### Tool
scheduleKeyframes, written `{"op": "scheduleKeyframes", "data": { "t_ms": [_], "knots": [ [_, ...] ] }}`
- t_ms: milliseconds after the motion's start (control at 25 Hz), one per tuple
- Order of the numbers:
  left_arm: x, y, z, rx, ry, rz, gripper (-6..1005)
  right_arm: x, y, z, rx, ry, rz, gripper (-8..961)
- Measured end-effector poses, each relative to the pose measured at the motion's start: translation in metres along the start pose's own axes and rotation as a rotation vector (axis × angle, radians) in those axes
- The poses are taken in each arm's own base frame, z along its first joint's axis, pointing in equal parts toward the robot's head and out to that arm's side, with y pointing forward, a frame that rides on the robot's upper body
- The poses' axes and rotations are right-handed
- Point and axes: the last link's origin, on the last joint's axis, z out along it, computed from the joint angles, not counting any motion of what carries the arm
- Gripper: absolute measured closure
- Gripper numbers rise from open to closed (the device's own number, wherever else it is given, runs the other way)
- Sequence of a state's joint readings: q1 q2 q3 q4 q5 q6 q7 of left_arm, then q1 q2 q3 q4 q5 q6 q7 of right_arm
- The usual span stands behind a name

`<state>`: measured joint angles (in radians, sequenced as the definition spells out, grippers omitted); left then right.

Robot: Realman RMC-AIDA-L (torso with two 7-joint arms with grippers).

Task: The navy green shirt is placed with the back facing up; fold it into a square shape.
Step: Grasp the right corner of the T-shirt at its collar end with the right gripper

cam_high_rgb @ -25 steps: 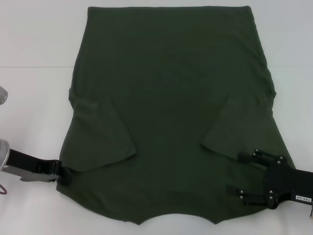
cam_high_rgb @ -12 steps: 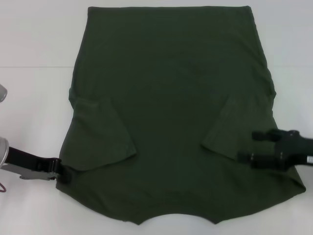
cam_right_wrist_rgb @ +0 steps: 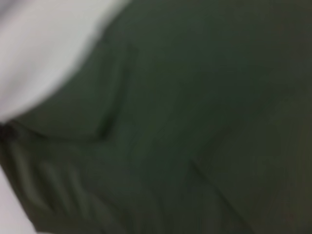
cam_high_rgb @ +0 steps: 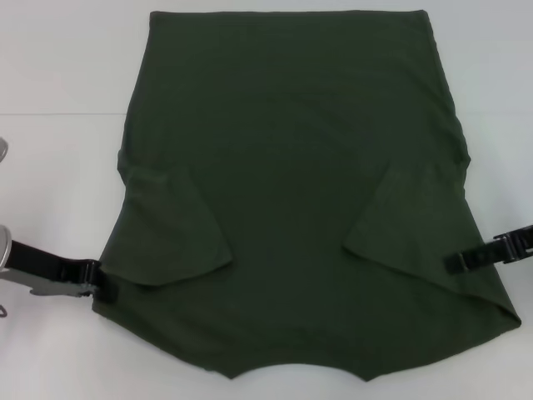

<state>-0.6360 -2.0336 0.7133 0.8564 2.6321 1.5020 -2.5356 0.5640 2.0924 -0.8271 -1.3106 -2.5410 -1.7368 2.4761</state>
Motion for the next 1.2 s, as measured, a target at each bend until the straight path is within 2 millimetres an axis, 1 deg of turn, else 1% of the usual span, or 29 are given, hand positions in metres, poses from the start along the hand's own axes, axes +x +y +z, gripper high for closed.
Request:
{"op": "scheduleKeyframes", "data": {
  "t_ms": [120, 240, 400, 560, 680, 720, 760, 880, 1000, 1200],
  "knots": [
    [0.002, 0.001, 0.000, 0.001, 0.003, 0.008, 963, 0.004, -0.001, -0.004, 0.026, 0.047, 0.093, 76],
    [0.003, 0.002, 0.000, 0.001, 0.004, 0.013, 963, 0.013, -0.008, -0.009, 0.031, 0.033, 0.188, 75],
    [0.004, 0.002, 0.000, 0.000, 0.005, 0.016, 964, 0.033, -0.021, -0.014, 0.034, 0.017, 0.284, 75],
    [0.004, 0.002, 0.000, 0.000, 0.005, 0.017, 964, 0.057, -0.034, -0.020, 0.037, -0.008, 0.376, 75],
    [0.004, 0.002, 0.000, 0.001, 0.005, 0.018, 964, 0.071, -0.040, -0.024, 0.029, -0.040, 0.421, 76],
    [0.004, 0.002, 0.000, 0.001, 0.005, 0.018, 964, 0.080, -0.046, -0.026, 0.030, -0.065, 0.449, 77],
    [0.003, 0.002, 0.000, 0.001, 0.005, 0.017, 965, 0.080, -0.046, -0.026, 0.030, -0.065, 0.449, 77],
    [0.002, 0.002, 0.001, 0.000, 0.004, 0.015, 965, 0.092, -0.053, -0.028, 0.019, -0.115, 0.488, 79],
    [0.001, 0.002, 0.002, -0.002, 0.002, 0.016, 965, 0.104, -0.057, -0.028, -0.035, -0.178, 0.531, 80],
    [-0.002, 0.002, 0.006, -0.007, -0.004, 0.013, 964, 0.119, -0.060, -0.019, -0.110, -0.227, 0.562, 83]
  ]
}}
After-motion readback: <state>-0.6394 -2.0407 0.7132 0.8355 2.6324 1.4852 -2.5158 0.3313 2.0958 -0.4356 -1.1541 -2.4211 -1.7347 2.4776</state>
